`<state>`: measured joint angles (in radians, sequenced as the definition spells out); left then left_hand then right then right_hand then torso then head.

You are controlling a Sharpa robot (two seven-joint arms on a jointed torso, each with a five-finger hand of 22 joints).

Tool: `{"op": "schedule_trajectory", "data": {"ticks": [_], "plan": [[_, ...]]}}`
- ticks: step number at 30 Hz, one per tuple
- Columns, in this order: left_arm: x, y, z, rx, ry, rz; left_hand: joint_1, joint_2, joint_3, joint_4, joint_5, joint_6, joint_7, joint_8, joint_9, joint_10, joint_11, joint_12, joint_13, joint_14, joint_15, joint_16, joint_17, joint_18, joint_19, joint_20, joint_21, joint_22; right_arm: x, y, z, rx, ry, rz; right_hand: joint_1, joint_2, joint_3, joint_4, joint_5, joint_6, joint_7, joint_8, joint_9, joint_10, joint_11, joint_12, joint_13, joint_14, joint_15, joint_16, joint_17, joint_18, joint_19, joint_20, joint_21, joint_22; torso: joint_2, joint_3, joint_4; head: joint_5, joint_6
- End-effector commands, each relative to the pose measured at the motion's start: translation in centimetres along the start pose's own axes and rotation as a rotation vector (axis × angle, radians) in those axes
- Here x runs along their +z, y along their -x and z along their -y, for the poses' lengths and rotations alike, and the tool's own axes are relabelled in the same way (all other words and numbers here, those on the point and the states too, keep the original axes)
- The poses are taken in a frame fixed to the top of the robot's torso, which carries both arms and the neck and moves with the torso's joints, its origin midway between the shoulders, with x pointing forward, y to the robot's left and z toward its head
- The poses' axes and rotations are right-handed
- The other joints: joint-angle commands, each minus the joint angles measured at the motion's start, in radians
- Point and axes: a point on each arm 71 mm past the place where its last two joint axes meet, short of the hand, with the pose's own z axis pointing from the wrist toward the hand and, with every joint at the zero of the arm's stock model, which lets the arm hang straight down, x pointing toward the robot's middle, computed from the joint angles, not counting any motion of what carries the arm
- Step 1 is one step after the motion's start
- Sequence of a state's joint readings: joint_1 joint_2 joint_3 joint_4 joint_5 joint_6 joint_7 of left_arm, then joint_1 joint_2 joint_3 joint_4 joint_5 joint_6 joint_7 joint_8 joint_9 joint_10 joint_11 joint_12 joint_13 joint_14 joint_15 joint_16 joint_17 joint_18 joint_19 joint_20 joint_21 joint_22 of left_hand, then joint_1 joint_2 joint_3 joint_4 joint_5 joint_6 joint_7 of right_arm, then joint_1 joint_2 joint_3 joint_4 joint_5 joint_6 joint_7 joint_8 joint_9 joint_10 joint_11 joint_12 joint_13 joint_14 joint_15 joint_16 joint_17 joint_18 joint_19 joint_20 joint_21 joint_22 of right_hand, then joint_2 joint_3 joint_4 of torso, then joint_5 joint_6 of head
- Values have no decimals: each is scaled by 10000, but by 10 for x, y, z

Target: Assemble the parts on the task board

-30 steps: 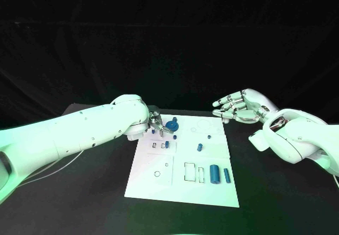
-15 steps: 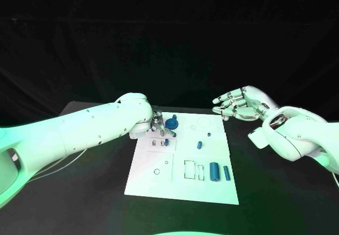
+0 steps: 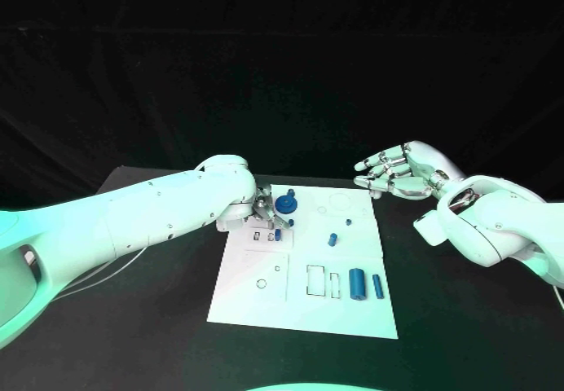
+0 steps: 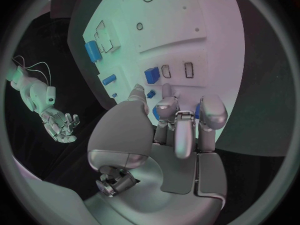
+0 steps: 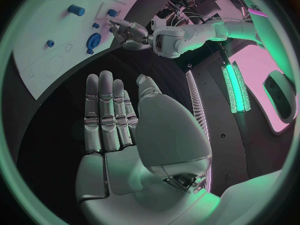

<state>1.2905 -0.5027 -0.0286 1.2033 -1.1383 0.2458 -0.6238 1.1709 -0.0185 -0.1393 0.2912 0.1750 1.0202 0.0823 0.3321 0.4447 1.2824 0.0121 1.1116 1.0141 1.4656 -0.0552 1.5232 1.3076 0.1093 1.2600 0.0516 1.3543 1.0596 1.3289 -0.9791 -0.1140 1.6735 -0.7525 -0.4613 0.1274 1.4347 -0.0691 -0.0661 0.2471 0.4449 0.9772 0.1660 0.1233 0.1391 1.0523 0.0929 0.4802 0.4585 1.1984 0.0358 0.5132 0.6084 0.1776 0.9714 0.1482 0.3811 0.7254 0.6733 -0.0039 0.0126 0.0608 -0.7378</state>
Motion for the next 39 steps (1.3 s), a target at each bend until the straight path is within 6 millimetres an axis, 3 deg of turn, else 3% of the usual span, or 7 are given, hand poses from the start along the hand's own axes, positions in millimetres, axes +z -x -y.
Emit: {"op": "schedule_trajectory", "data": {"ticks": [1, 22, 30, 39], "plan": [[0, -5, 2, 156, -66, -511, 54, 50, 84, 6, 4, -86, 21, -74, 20, -87, -11, -52, -45, 830, 60, 56, 1916, -93, 76, 26, 70, 15, 0, -1, -1, -97, 91, -57, 20, -94, 0, 24, 62, -5, 74, 34, -9, -42, 53, -31, -9, -33, 39, -23, -17, 37, 9, 74, -47, -9, 2, 8, -13, 12, -13], [1, -9, 4, 74, -157, -763, 279, 210, 429, 15, 30, -29, 3, -83, 195, 11, -21, 113, 154, 888, 68, 174, 2106, -111, 126, 64, 175, 175, 2, -2, 0, -117, 3, -106, 44, -90, 12, 18, 114, -5, 74, 47, -11, -50, 52, -35, -52, -43, 40, -49, -20, 39, 7, 78, -74, -32, -2, 6, 2, 34, -55], [1, -10, 6, -35, -229, -844, 620, 308, 1101, 8, 44, -35, -18, -141, 346, 20, -45, 129, 192, 892, 48, 192, 2132, -113, 109, 62, 223, 226, 3, -3, 1, -131, -48, -147, 61, -80, 25, 15, 144, -5, 73, 55, -11, -49, 50, -35, -74, -44, 39, -60, -20, 40, 8, 79, -86, -43, -1, 9, 3, 37, -78], [1, -11, 7, -166, -304, -1025, 994, 206, 1806, -13, 49, -52, -27, -220, 472, -15, -57, 89, 181, 893, 39, 198, 2143, -117, 96, 61, 256, 276, 4, -4, 1, -135, -79, -175, 69, -69, 35, 17, 167, -1, 72, 62, -11, -49, 50, -36, -91, -45, 39, -68, -20, 41, 9, 80, -95, -51, -2, 11, 0, 50, -95]]}}
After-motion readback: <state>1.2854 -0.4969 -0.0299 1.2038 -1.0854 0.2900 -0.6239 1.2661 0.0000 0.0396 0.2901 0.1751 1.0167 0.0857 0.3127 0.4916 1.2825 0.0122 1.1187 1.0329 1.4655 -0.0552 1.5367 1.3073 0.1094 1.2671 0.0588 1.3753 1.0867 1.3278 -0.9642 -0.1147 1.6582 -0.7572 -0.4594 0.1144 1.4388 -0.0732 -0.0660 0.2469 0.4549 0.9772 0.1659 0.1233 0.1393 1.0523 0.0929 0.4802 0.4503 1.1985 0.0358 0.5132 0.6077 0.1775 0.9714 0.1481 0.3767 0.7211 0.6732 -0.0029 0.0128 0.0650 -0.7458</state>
